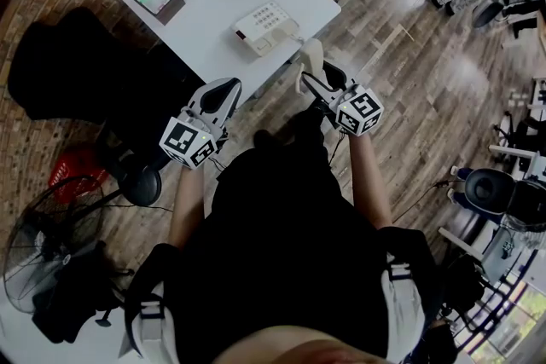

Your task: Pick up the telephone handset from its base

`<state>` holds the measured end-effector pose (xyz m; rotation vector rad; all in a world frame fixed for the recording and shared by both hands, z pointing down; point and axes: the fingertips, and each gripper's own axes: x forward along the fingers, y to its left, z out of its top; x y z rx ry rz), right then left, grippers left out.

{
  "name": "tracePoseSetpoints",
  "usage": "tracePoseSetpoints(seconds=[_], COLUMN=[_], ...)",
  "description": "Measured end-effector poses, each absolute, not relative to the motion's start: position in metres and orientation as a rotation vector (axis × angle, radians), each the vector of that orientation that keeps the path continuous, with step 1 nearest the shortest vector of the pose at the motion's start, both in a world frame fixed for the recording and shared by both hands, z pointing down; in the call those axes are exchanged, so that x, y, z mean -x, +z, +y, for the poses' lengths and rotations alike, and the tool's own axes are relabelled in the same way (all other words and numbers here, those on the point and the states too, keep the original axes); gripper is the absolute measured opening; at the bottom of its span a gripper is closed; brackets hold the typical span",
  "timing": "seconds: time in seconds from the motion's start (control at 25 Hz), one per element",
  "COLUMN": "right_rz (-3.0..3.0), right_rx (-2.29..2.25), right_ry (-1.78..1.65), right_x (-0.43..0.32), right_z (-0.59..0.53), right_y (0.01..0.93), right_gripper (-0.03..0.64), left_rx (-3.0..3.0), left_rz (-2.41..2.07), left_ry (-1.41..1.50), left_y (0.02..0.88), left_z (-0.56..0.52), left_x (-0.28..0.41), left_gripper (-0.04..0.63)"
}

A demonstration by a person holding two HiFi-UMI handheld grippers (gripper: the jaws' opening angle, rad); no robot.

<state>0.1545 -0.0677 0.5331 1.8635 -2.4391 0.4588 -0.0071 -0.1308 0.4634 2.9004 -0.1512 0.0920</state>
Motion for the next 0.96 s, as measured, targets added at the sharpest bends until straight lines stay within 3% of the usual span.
tracePoseSetpoints(seconds=[0.96], right_rz=[-2.446], right_rx=[-1.858], right_ry=[0.364], right_x=[-0.158], right_z=[-0.073], right_y=[0.505], right_gripper=[0.213], left_rx=[-2.896], left_rz=[-0.177], left_ry=[0.092], left_y=[0.464], left_z=[-0.144], left_x=[0.013], left_gripper=[0.023])
